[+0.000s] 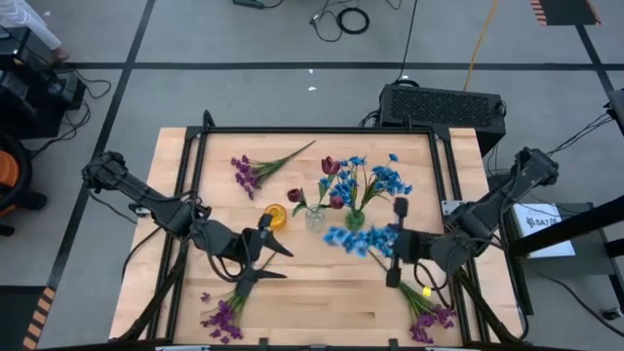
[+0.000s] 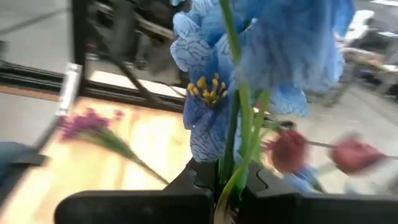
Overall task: Sort flowers into vase by color
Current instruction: Put the blue flowers into the green vase
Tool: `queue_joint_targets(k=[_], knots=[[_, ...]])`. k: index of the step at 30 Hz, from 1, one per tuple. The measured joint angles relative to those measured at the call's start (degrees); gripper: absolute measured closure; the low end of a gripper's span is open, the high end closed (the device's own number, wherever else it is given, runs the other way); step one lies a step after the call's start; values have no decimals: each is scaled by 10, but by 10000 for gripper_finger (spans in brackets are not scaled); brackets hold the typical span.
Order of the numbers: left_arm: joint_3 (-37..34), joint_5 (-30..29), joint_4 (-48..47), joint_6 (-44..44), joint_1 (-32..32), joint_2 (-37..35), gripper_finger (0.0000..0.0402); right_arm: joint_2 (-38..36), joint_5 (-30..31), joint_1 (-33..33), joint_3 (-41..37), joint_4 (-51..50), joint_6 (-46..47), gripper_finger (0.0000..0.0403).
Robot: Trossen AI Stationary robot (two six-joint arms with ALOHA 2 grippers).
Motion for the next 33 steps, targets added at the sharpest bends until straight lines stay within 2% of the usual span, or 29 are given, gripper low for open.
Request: queue_joint_targets(k=[4,7,14,20,33], knots=[[0,-28,-2,10,1,0,164,-30,42,-7,-81,39,0,399],[0,-53,-10,8,6,2,164,-55,44,-27,-139,93,-1,399],[0,-58,-37,16,12,7,164,-87,43,-57,-241,264,-60,399],[0,-59,-36,29,21,8,164,-87,42,-60,-268,303,-79,399],[0,-59,-35,27,31,8,164,-70,43,-86,-269,284,-75,399]])
